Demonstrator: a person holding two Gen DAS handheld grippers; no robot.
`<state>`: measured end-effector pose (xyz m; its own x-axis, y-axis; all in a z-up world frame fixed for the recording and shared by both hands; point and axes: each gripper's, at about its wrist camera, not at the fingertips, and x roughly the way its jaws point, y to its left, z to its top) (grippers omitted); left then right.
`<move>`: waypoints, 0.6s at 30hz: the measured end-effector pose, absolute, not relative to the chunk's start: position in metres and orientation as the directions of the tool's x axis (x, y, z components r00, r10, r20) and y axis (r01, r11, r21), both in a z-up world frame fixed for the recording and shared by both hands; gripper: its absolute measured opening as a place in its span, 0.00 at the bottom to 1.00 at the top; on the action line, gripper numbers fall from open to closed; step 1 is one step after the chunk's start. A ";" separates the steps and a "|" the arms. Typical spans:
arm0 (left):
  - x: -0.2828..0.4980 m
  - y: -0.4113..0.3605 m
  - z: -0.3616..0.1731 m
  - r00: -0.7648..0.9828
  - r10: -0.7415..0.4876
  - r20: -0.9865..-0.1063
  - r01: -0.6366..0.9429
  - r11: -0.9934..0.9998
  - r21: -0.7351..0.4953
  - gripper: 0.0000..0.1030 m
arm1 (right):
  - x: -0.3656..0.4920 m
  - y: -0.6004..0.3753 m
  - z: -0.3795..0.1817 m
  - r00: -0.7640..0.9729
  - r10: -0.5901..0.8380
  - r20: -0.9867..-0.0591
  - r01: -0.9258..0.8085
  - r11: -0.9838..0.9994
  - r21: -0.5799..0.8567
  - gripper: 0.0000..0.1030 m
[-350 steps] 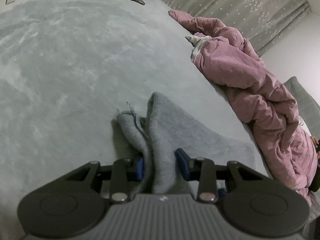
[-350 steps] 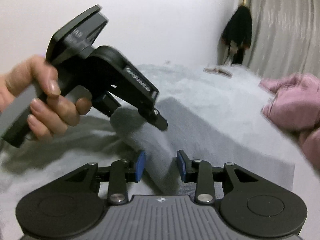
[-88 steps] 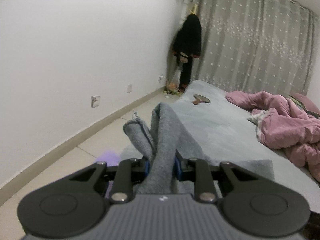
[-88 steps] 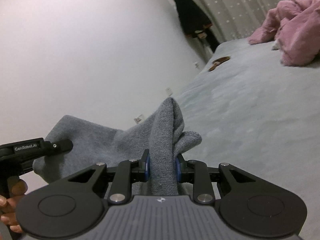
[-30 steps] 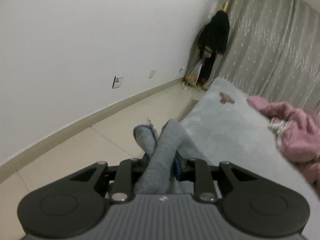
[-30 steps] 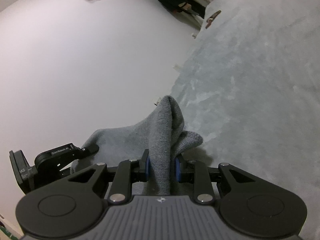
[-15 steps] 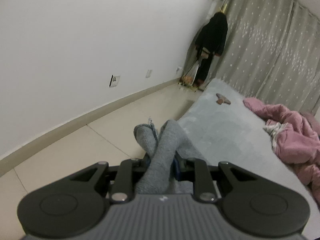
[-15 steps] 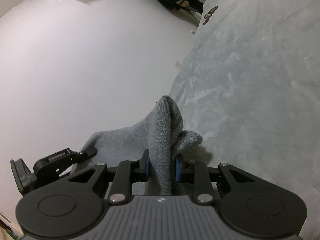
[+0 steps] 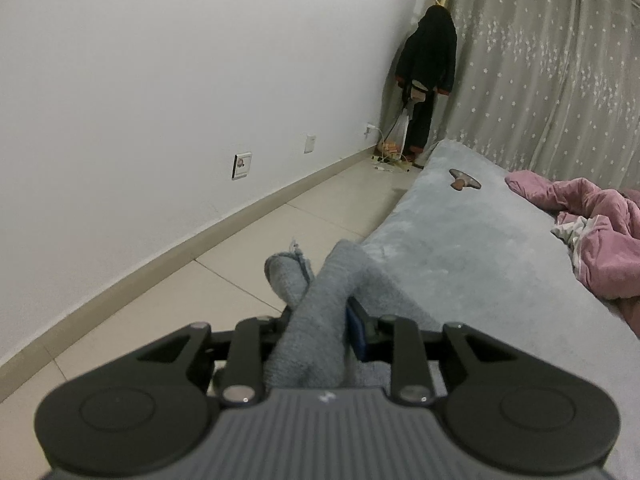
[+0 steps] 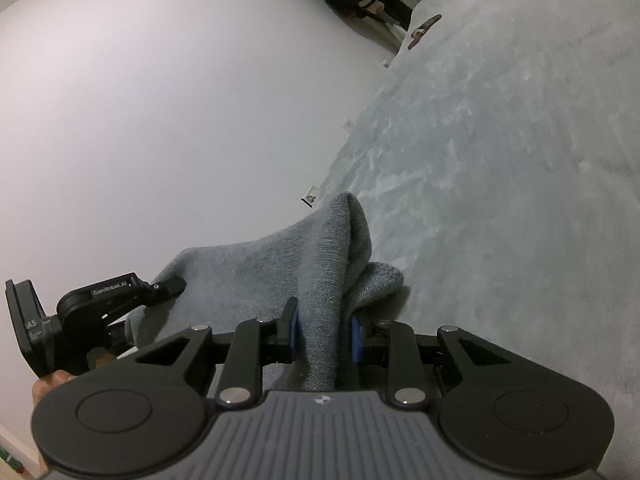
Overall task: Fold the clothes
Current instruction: 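Carry the held sweater with both grippers toward the lavender garment stack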
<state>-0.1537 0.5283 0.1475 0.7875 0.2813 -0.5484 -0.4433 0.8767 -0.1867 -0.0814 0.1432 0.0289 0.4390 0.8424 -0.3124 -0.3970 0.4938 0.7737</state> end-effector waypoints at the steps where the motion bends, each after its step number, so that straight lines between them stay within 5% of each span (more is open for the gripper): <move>1: -0.153 0.528 0.147 0.787 0.280 -0.549 -0.443 0.877 -0.187 0.24 | -0.083 0.142 0.029 0.440 0.841 -0.314 -0.398 0.496 0.771 0.24; 18: -0.150 0.522 0.150 0.767 0.319 -0.556 -0.461 0.877 -0.133 0.42 | -0.074 0.149 0.027 0.453 0.823 -0.342 -0.435 0.539 0.721 0.35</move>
<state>-0.1504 0.5224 0.1500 0.7674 0.3189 -0.5562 -0.4611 0.8773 -0.1332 -0.0742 0.1488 0.0272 0.4528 0.8234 -0.3420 -0.4354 0.5389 0.7211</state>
